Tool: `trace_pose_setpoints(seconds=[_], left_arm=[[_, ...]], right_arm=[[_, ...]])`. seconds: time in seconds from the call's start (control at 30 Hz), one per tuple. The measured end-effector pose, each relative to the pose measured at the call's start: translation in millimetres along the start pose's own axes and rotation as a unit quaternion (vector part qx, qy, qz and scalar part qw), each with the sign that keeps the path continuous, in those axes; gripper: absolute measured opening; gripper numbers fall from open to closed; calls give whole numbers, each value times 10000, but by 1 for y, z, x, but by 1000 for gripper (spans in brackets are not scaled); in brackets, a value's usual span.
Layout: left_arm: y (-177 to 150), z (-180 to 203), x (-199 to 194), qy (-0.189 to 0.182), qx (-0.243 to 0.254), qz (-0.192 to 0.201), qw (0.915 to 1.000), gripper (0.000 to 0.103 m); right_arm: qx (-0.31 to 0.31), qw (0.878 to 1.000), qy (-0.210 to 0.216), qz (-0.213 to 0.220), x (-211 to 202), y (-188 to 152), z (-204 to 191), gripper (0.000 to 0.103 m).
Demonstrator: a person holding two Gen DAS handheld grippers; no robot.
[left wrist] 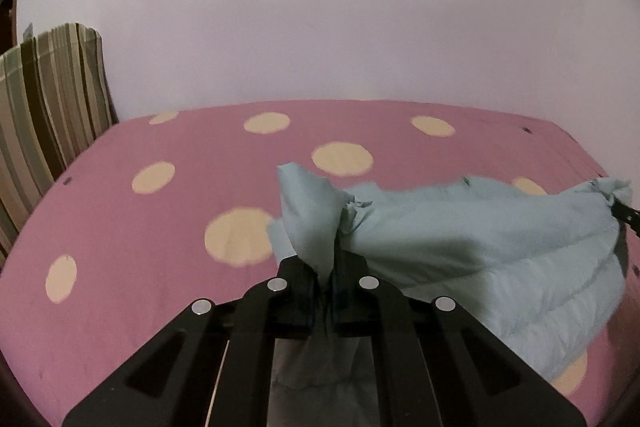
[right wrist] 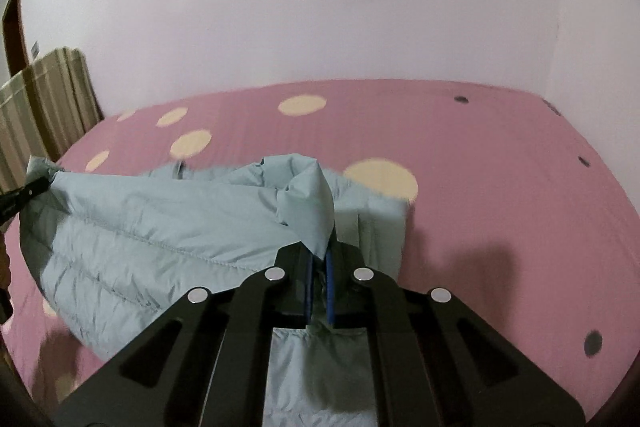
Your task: Fold large clothes
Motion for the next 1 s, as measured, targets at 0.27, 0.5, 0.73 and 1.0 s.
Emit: trace_pose_setpoints(seconds=[0.27, 0.5, 0.73, 1.0], left_arm=[[3, -3, 101, 573, 169, -542, 9967, 5], [-36, -4, 164, 917, 326, -1040, 9898, 5], [-66, -7, 189, 1118, 400, -1237, 9852, 5], [-78, -6, 198, 1135, 356, -1165, 9860, 5]], right_arm=[[222, 9986, -180, -445, 99, 15, 8, 4], [50, 9943, -405, -986, 161, -24, 15, 4], [18, 9913, -479, -1226, 186, -49, 17, 5], [236, 9905, -436, -1286, 201, -63, 20, 5]])
Point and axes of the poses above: each gripper's, at about its wrist camera, not at the fingertips, and x roughly the way its jaws point, z to its right, y to its top, the point moved 8 cm from there along x, roughly the way its jaws point, and after that the axes turned 11 degrees about z, right-handed, at the moved point
